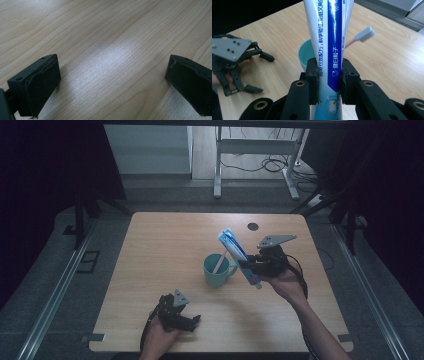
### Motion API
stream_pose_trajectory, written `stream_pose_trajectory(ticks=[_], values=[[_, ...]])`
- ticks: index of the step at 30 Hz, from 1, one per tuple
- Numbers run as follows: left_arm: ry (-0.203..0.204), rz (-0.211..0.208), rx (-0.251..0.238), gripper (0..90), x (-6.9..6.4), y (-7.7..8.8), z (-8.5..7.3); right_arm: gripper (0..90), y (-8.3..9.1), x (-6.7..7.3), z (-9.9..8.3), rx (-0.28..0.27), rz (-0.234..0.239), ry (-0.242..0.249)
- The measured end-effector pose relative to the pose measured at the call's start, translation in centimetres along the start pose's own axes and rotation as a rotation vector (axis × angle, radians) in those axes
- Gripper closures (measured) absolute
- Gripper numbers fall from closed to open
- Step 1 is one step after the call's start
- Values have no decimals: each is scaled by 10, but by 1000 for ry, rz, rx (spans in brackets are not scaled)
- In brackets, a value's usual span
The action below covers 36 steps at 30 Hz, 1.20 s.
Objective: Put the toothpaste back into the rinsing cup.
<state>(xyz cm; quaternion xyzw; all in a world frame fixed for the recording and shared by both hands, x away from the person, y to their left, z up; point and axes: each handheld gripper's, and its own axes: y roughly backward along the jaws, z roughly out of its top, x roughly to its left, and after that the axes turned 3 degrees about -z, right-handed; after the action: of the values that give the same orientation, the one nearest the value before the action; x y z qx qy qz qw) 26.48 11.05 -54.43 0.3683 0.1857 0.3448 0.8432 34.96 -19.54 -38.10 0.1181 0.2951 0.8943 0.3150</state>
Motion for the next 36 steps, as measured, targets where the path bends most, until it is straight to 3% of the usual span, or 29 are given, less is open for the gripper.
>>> stream_pose_trajectory(ticks=[10, 36], values=[[-1, 0, 0, 0, 0, 0, 0, 722, -13, 2, 19, -52, 6, -10], [-2, 0, 0, 0, 0, 0, 0, 724, -53, 7, 51, -124, 12, -39]])
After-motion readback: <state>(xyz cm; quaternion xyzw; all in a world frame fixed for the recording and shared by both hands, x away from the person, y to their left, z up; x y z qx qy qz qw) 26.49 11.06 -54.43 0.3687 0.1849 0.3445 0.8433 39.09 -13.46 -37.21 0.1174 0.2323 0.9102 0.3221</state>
